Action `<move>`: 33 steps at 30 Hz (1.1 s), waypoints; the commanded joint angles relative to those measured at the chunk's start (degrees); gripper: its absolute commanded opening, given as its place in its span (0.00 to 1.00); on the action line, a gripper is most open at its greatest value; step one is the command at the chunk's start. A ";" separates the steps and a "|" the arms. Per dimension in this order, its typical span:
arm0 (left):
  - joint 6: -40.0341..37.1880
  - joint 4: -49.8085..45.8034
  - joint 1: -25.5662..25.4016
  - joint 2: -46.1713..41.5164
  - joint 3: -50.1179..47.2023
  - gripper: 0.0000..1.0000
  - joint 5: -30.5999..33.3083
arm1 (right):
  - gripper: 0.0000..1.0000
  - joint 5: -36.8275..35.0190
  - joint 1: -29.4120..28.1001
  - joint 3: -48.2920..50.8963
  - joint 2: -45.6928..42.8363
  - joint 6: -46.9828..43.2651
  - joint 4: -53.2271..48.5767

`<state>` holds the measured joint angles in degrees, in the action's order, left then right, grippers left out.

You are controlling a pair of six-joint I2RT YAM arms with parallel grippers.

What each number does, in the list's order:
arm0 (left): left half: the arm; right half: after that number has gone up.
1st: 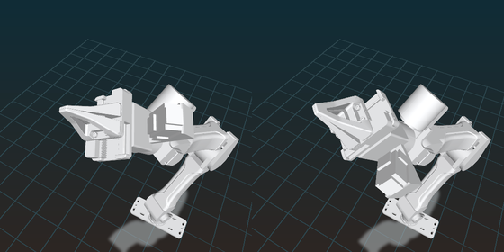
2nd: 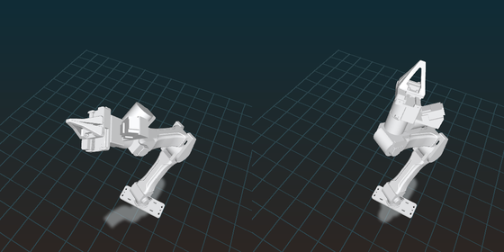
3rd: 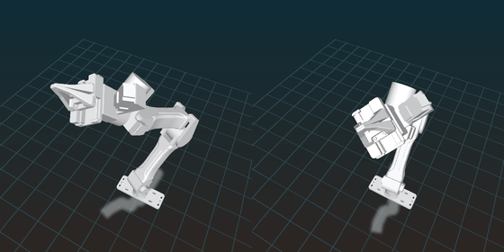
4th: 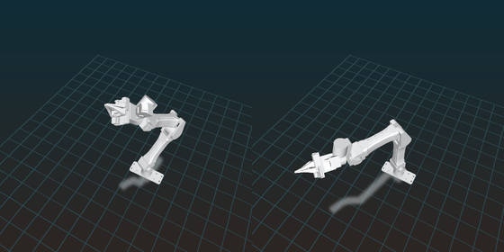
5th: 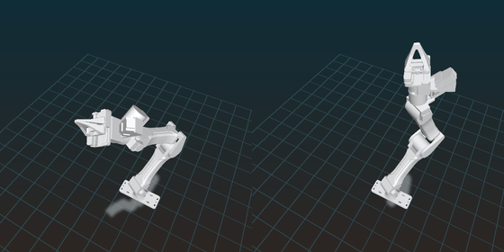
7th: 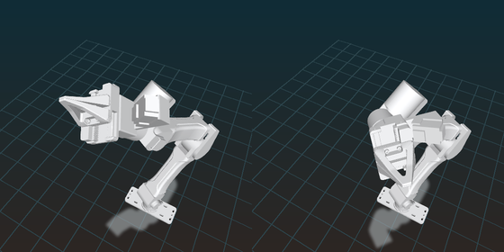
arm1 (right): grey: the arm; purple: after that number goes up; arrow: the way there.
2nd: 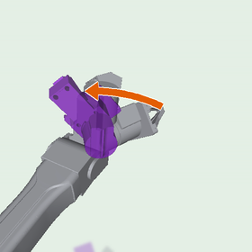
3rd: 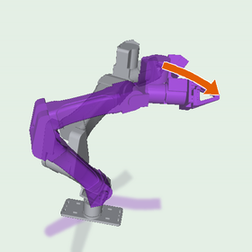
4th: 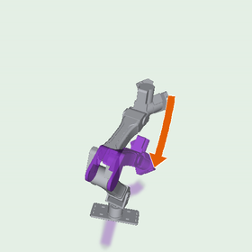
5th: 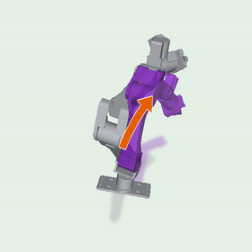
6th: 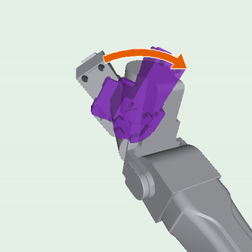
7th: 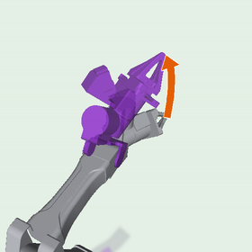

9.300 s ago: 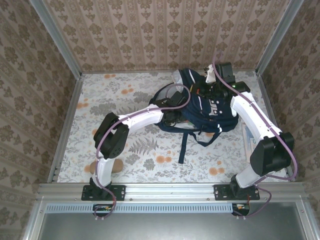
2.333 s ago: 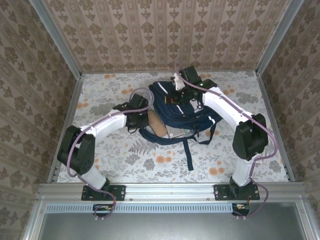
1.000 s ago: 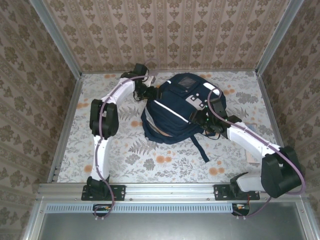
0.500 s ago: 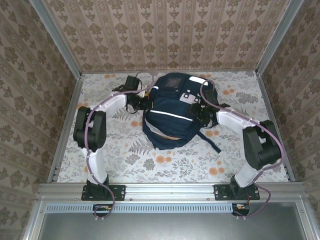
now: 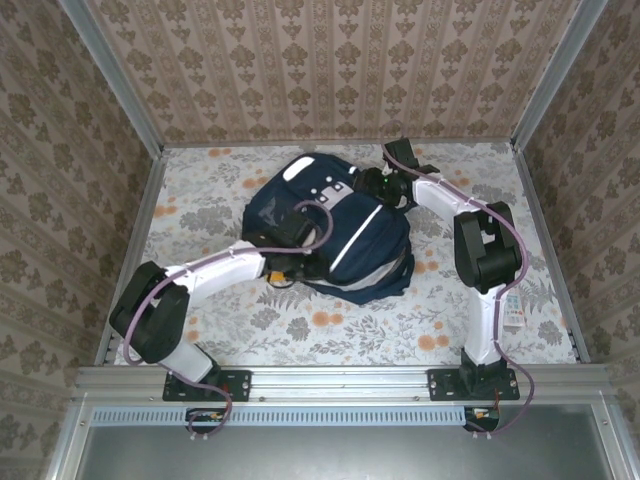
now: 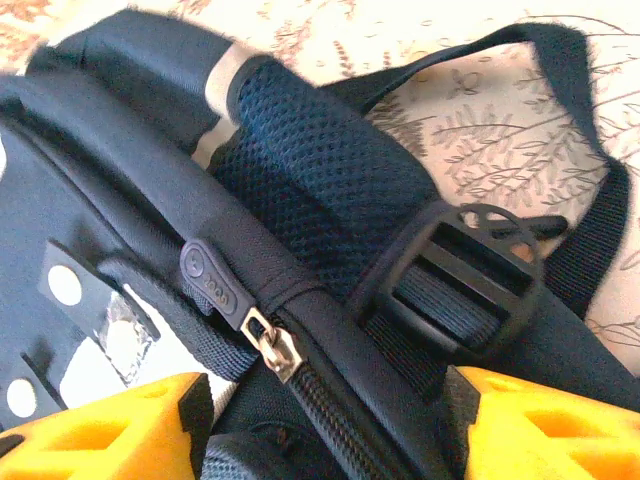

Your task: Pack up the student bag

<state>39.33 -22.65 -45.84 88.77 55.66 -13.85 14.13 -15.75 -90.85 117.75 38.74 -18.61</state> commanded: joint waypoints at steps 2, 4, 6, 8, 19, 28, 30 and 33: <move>3.70 -3.62 -2.88 -0.48 4.02 0.56 4.25 | 0.67 2.96 0.00 0.38 -4.72 -3.07 -6.81; 3.61 -5.10 -2.91 -1.12 4.88 0.65 5.19 | 0.67 0.95 1.16 2.98 -8.76 -3.81 -7.76; 3.06 -6.17 -2.89 -1.91 5.77 0.72 5.74 | 0.67 -1.41 2.90 6.75 -14.02 -4.57 -8.66; 2.53 -7.43 -2.87 -2.58 6.69 0.79 6.24 | 0.67 -3.33 4.81 10.69 -19.21 -4.96 -9.44; -2.30 -11.27 -1.28 -7.59 13.47 1.00 9.93 | 0.69 -10.05 27.41 34.19 -44.14 -5.43 -14.35; -2.34 -9.96 1.29 -10.99 12.71 1.00 8.42 | 0.70 -16.25 41.91 40.88 -43.08 -4.55 -12.47; -2.33 -9.87 1.69 -11.92 12.03 1.00 8.24 | 0.70 -16.55 43.38 40.59 -40.52 -5.13 -12.49; -2.17 -9.35 2.25 -13.63 10.26 1.00 7.90 | 0.71 -16.28 45.28 39.80 -35.51 -5.91 -12.63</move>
<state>38.33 -31.66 -44.31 77.60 67.64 -5.54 -0.56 28.32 -50.43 78.24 34.20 -30.20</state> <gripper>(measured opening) 0.999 0.709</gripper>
